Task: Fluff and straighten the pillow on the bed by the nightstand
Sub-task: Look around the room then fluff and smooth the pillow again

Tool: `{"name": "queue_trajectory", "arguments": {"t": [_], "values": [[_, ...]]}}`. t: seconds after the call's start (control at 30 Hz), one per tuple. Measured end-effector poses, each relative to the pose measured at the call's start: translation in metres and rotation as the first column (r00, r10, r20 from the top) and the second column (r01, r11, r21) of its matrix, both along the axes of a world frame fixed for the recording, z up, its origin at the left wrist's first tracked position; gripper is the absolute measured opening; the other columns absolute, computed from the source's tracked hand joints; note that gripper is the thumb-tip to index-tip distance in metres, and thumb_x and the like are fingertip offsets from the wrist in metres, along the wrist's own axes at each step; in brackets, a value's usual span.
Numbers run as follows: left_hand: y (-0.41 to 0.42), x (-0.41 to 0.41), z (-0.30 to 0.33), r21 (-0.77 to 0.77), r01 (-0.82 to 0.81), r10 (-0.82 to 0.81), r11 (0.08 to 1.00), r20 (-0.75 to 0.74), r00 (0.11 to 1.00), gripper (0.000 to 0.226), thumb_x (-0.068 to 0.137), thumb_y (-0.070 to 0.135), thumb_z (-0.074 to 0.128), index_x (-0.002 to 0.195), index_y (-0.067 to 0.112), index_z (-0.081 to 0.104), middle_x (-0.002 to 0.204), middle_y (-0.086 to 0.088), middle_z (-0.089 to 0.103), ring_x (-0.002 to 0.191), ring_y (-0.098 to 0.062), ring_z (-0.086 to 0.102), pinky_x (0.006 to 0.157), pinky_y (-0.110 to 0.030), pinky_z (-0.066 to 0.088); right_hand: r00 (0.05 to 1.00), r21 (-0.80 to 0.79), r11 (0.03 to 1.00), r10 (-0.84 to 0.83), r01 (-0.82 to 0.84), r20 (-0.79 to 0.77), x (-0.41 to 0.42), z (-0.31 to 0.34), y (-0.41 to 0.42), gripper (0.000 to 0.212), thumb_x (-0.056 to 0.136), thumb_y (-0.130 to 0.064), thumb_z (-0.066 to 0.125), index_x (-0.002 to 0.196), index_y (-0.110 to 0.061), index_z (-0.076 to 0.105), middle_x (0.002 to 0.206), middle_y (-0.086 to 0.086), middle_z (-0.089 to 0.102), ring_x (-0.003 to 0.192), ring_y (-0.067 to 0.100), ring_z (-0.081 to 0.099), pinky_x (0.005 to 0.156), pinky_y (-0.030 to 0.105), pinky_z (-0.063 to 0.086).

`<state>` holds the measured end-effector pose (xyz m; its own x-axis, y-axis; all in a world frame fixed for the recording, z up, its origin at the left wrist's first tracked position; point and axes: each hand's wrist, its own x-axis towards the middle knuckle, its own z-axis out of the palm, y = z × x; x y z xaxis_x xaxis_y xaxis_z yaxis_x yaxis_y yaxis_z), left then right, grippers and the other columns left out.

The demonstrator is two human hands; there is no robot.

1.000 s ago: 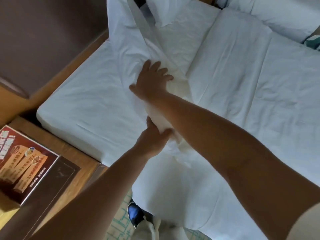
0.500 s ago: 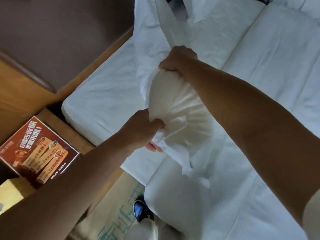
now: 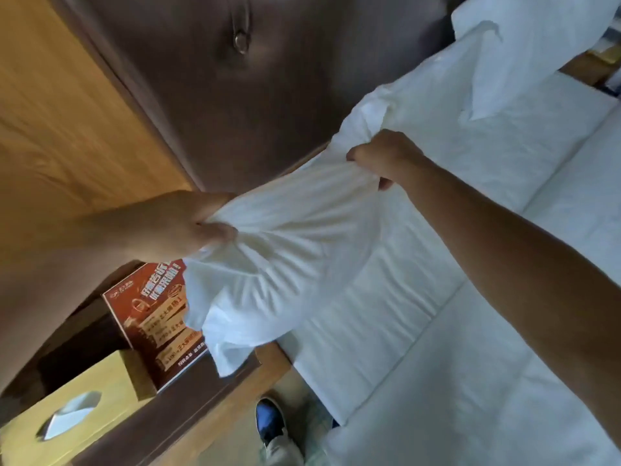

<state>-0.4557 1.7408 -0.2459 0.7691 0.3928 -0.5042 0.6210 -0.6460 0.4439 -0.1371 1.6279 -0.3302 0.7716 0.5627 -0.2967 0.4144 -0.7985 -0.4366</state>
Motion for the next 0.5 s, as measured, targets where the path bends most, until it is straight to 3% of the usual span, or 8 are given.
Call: {"name": "queue_trajectory", "arguments": {"t": [0.1, 0.2, 0.3, 0.37, 0.43, 0.5], "values": [[0.036, -0.018, -0.017, 0.132, 0.003, 0.012, 0.991, -0.111, 0.994, 0.036, 0.106, 0.034, 0.056, 0.142, 0.026, 0.057, 0.131, -0.003, 0.069, 0.113, -0.021, 0.064, 0.092, -0.038, 0.052, 0.996, 0.015, 0.999, -0.032, 0.033, -0.081, -0.027, -0.014, 0.018, 0.035, 0.079, -0.049, 0.063, 0.083, -0.014, 0.065, 0.051, 0.003, 0.07, 0.045, 0.022, 0.071, 0.071, 0.035, 0.063], [0.049, -0.03, -0.038, 0.135, -0.074, 0.085, 0.988, -0.08, 0.993, 0.04, 0.107, 0.032, 0.054, 0.147, 0.025, 0.051, 0.134, -0.007, 0.066, 0.118, -0.027, 0.063, 0.091, -0.037, 0.051, 0.998, 0.002, 0.999, -0.055, 0.055, -0.009, -0.042, -0.032, 0.035, 0.045, 0.083, -0.06, 0.055, 0.083, -0.016, 0.063, 0.057, 0.003, 0.071, 0.047, 0.021, 0.071, 0.07, 0.033, 0.06], [0.044, -0.036, -0.054, 0.226, -0.154, 0.103, 0.962, 0.22, 0.97, 0.062, 0.101, 0.04, 0.06, 0.156, 0.032, 0.032, 0.15, -0.003, 0.054, 0.135, -0.031, 0.056, 0.102, -0.043, 0.048, 0.992, -0.003, 0.992, -0.124, 0.124, -0.005, -0.047, -0.041, 0.044, 0.057, 0.077, -0.072, 0.049, 0.081, -0.016, 0.062, 0.065, 0.005, 0.07, 0.051, 0.023, 0.071, 0.068, 0.034, 0.06], [0.037, -0.038, -0.059, 0.212, -0.211, 0.128, 0.954, 0.346, 0.929, 0.085, 0.09, 0.066, 0.061, 0.159, 0.041, 0.017, 0.155, 0.002, 0.051, 0.137, -0.03, 0.056, 0.103, -0.048, 0.049, 0.981, -0.016, 0.983, -0.182, 0.181, -0.074, -0.05, -0.042, 0.051, 0.062, 0.072, -0.078, 0.051, 0.079, -0.017, 0.06, 0.071, 0.006, 0.07, 0.055, 0.027, 0.072, 0.07, 0.039, 0.064], [0.038, -0.038, -0.067, 0.27, -0.155, 0.081, 0.95, 0.266, 0.961, 0.106, 0.079, 0.086, 0.056, 0.161, 0.04, 0.008, 0.156, 0.001, 0.051, 0.132, -0.031, 0.061, 0.103, -0.05, 0.051, 0.97, -0.011, 0.973, -0.23, 0.23, -0.084, -0.054, -0.041, 0.054, 0.064, 0.07, -0.083, 0.051, 0.076, -0.019, 0.056, 0.074, 0.005, 0.068, 0.056, 0.028, 0.072, 0.068, 0.039, 0.065], [0.05, -0.04, -0.076, 0.305, -0.072, 0.039, 0.95, 0.113, 0.993, 0.114, 0.077, 0.086, 0.06, 0.161, 0.034, 0.004, 0.15, -0.002, 0.057, 0.126, -0.033, 0.064, 0.103, -0.052, 0.054, 0.964, 0.005, 0.966, -0.258, 0.258, -0.065, -0.059, -0.043, 0.055, 0.069, 0.072, -0.09, 0.044, 0.073, -0.021, 0.053, 0.072, 0.002, 0.063, 0.052, 0.025, 0.07, 0.059, 0.036, 0.063]]}}
